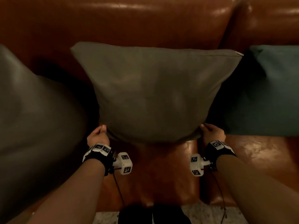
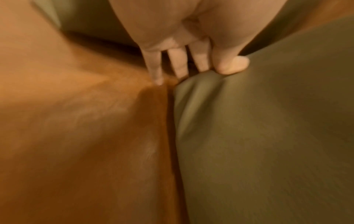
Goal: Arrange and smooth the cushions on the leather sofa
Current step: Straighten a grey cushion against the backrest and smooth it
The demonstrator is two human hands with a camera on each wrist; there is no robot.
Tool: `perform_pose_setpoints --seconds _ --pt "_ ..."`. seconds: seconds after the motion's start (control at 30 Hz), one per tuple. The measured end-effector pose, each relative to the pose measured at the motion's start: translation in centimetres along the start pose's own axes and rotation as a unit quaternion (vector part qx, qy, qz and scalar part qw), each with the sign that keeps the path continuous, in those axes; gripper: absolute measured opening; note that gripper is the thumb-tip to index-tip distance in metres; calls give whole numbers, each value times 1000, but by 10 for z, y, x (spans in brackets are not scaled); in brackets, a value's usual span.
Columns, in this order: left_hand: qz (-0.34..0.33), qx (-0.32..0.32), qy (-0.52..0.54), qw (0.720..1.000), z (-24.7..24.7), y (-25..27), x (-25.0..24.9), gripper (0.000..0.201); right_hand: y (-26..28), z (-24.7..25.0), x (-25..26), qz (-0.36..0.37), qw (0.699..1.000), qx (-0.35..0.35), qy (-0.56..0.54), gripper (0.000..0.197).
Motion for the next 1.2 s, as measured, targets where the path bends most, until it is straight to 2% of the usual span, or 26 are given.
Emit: perform_pose_setpoints --seconds 0.07,0.1,0.13,0.17,0.2,0.23,0.27,0.3,0.33,0.37,0.43,0.47,0.53,0.6,0.67,0.7,0.73,0.8,0.83,0.87,0.93,1.0,1.07,1.1,1.13,1.2 --pt "-49 -6 -54 997 7 13 -21 37 16 14 14 60 997 -48 -17 30" --pt "-99 -13 -52 994 12 25 -34 40 29 25 24 100 989 -94 -46 30" --pt "-180 -21 -37 983 18 41 -48 43 45 37 35 161 973 -143 -78 30" --pt "-292 -29 -24 956 23 61 -62 45 66 45 49 249 948 -178 -90 31" --pt "-413 -26 -37 910 23 86 -75 47 87 47 67 354 913 -188 -69 33" --pt "-526 -6 -81 847 16 109 -85 49 106 40 83 462 869 -177 -25 37" --pt "-614 22 -144 776 5 128 -93 52 120 25 98 554 817 -155 32 41" --pt "-664 46 -206 717 -12 142 -103 56 128 6 112 615 772 -131 91 45" --pt "-684 59 -259 679 -27 149 -114 59 130 -10 126 645 741 -113 146 49" --pt "-689 62 -305 655 -41 149 -126 61 123 -22 137 655 721 -108 199 52" --pt "-678 40 -388 622 -53 126 -146 64 89 -22 152 643 686 -119 319 58" --pt "-665 28 -416 619 -49 109 -153 65 68 -10 155 625 680 -120 364 60" --pt "-617 -4 -442 651 -27 73 -164 68 32 21 155 576 695 -123 411 64" --pt "-581 -20 -445 681 -6 60 -166 68 21 44 149 518 743 -142 399 67" --pt "-587 -29 -434 682 -3 74 -169 68 39 45 153 483 787 -180 340 68" --pt "-609 -20 -425 670 -11 88 -173 68 55 36 161 499 788 -186 309 67" --pt "-635 1 -421 648 -22 103 -178 67 71 23 173 535 773 -174 293 65" --pt "-672 48 -427 602 -43 124 -190 63 95 -5 196 602 722 -121 320 59" --pt "-671 59 -439 595 -48 123 -197 61 95 -10 205 613 705 -93 344 58" --pt "-657 60 -453 600 -47 115 -203 59 87 -6 211 604 704 -77 365 58" --pt "-619 39 -476 624 -33 86 -215 58 53 16 209 551 737 -76 384 61" --pt "-597 13 -494 632 -10 62 -228 59 26 48 199 482 774 -104 398 65" --pt "-572 -11 -505 646 -3 64 -242 59 26 62 203 432 802 -137 389 65" --pt "-573 -9 -500 649 -9 74 -246 59 37 56 213 434 807 -143 374 64" --pt "-588 13 -494 640 -20 86 -247 58 51 44 227 458 803 -132 358 62" --pt "-624 87 -498 596 -44 106 -239 57 74 13 248 530 767 -58 357 59"
Point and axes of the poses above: each hand's wrist, its own y-axis away from the middle knuckle, its own z-axis out of the back of the hand, x = y × z, the point moved 2 cm from there along -y, towards the middle knuckle, and after that the axes turned 2 degrees about x, right-handed, at the moved point
